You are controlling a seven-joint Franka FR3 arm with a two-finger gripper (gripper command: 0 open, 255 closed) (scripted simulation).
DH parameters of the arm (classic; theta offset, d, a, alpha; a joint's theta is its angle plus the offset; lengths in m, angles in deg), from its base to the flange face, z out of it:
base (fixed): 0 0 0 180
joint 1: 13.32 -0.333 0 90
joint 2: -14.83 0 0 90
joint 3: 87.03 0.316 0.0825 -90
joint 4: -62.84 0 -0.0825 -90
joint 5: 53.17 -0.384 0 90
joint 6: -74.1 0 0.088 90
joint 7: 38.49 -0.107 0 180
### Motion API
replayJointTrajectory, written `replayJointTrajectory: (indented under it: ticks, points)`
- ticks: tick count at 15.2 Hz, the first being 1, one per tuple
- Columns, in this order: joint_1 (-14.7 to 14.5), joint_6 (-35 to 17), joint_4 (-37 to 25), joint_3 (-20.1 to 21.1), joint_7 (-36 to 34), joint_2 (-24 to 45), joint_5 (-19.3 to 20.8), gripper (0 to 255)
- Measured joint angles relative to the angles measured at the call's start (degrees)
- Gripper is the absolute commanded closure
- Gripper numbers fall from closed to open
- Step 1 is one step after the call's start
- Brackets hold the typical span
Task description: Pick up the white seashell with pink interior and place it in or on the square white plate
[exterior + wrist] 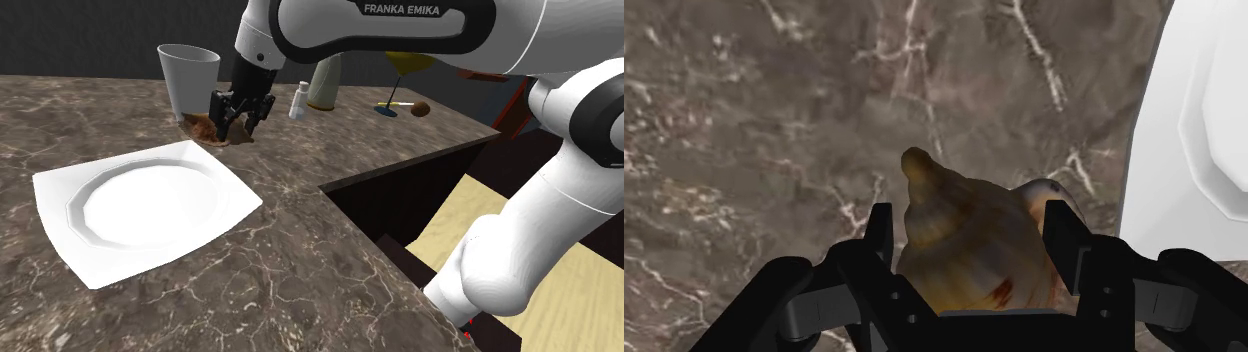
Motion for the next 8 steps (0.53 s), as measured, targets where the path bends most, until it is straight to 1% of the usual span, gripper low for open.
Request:
replayJointTrajectory:
  ticks: [4,8]
  points:
    - [0.0,0.0,-0.01,0.01,-0.01,0.01,0.01,255]
    - [0.06,2.23,-2.0,-0.06,-0.05,-0.18,-0.02,255]
